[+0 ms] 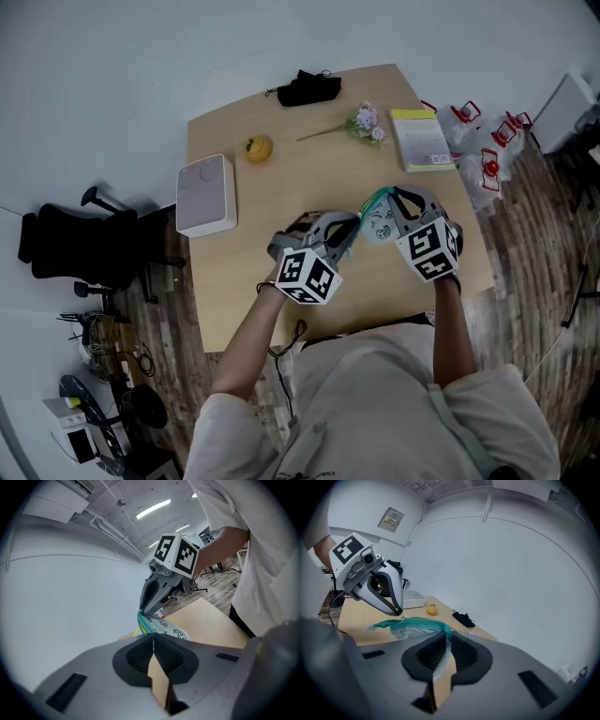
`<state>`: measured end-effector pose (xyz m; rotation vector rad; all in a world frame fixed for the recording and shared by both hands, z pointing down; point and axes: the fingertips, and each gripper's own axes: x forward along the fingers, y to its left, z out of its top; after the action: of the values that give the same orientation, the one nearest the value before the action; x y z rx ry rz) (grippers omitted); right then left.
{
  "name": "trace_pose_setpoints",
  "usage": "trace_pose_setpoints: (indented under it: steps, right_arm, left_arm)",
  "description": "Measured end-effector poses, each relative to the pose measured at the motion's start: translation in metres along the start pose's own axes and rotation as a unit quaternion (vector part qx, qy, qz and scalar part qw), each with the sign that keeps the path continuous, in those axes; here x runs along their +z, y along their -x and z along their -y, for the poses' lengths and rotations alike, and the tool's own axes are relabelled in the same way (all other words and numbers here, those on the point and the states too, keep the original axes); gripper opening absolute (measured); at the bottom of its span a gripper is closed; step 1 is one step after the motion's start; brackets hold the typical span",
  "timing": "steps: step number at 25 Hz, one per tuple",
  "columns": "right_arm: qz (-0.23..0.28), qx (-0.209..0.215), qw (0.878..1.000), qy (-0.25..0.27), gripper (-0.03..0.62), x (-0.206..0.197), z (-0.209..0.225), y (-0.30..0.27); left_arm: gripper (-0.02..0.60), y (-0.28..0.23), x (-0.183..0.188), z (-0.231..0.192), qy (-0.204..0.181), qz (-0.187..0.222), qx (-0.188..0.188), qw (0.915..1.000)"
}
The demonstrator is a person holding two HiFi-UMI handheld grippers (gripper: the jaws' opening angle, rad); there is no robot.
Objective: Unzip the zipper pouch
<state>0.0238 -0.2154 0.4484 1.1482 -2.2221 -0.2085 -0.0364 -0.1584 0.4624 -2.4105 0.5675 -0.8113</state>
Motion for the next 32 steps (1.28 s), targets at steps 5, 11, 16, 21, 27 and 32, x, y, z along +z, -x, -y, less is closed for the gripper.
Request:
trace_pose_setpoints:
  steps: [5, 11, 16, 21, 27, 32]
  right_arm:
    - [-0.001, -0.004, 1.0, -0.002, 0.041, -0.002, -0.001, 0.001]
    - [-0.008, -0.018, 1.0, -0.016, 0.041, -0.013, 0.003, 0.005]
    - [-0.009, -0.033, 0.999, -0.024, 0.041, -0.02, 0.012, 0.011]
    - [-0.011, -0.044, 0.998, -0.037, 0.041, -0.027, 0.017, 0.015]
    - [-0.012, -0.053, 0.997, -0.046, 0.041, -0.033, 0.022, 0.015]
    - [-0.008, -0.053, 0.997, -0.055, 0.041, -0.034, 0.022, 0.015]
  left_arm:
    - [0.023, 0.002, -0.001, 0.005, -0.002, 0.0, -0.008, 1.0]
    - [0.023, 0.006, -0.007, 0.013, -0.005, -0.006, -0.021, 0.9998]
    - [0.023, 0.007, -0.008, 0.019, -0.005, -0.008, -0.024, 0.9997]
    - [0.023, 0.011, -0.011, 0.023, 0.002, -0.012, -0.024, 0.9997]
    - [0.023, 0.015, -0.02, 0.03, 0.013, -0.019, -0.026, 0.9994]
    - [0.023, 0.014, -0.023, 0.031, 0.022, -0.02, -0.026, 0.9992]
